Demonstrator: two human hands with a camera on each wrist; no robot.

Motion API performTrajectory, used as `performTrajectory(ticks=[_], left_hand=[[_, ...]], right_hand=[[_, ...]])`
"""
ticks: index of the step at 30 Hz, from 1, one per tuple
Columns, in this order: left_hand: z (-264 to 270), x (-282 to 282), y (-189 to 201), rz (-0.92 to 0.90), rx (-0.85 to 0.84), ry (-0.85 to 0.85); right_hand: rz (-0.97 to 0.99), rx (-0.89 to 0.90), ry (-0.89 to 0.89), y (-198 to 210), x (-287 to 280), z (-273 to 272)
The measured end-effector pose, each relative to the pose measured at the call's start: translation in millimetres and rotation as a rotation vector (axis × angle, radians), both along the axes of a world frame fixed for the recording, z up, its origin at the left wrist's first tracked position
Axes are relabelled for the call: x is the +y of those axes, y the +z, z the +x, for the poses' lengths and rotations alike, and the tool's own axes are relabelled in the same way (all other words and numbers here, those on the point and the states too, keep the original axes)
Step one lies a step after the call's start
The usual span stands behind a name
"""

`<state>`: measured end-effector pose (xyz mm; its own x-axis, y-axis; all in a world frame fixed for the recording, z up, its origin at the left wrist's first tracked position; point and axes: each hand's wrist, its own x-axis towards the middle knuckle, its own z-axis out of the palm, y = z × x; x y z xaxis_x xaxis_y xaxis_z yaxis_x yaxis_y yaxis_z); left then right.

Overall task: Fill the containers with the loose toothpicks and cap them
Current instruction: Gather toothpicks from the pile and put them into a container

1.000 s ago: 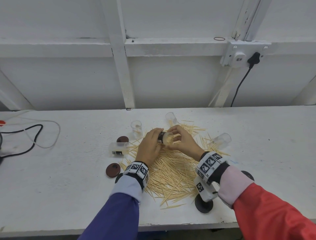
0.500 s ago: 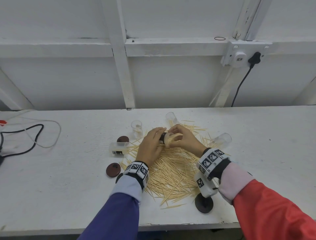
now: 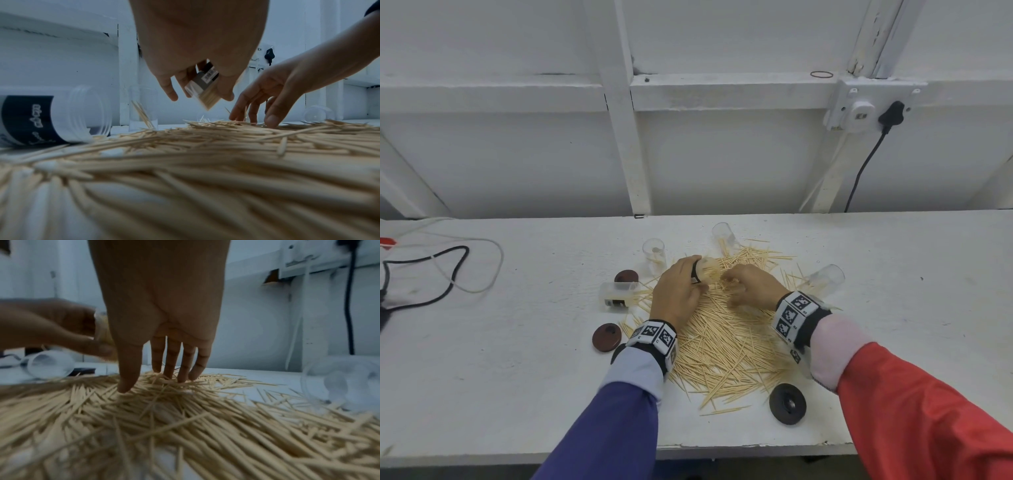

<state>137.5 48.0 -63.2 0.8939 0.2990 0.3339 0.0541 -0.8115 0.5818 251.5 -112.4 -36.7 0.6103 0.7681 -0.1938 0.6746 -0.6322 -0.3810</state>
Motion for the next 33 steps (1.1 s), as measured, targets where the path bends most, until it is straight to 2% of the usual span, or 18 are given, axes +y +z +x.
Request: performTrajectory(ticks=[3, 6, 13, 20, 30, 33], left_hand=[[-0.2, -0.3, 0.8, -0.010, 0.017, 0.009], [0.1, 1.0, -0.5, -0.024, 0.022, 0.003], [-0.6, 1.4, -1.1, 0.019, 0.032, 0.009], [-1.0, 3.6, -1.4, 0.069, 0.035, 0.075], [-1.1, 3.3, 0.1, 0.084, 0.051, 0.128], [-1.5, 2.7, 0.4, 0.089, 0.053, 0.129]], right_hand=[[-0.069, -0.114, 0.051, -4.4, 4.2, -1.9], [-0.054, -0.182, 0.042, -7.1, 8.3, -3.4], [-0.077, -0.185, -0.032, -4.4, 13.4, -7.5], [-0.064, -0.278, 0.013, -1.3, 6.6, -4.2], [-0.056, -0.118, 0.037, 7.6, -10.8, 9.2], [-0.010, -0.016, 0.030, 10.5, -15.0, 12.2]])
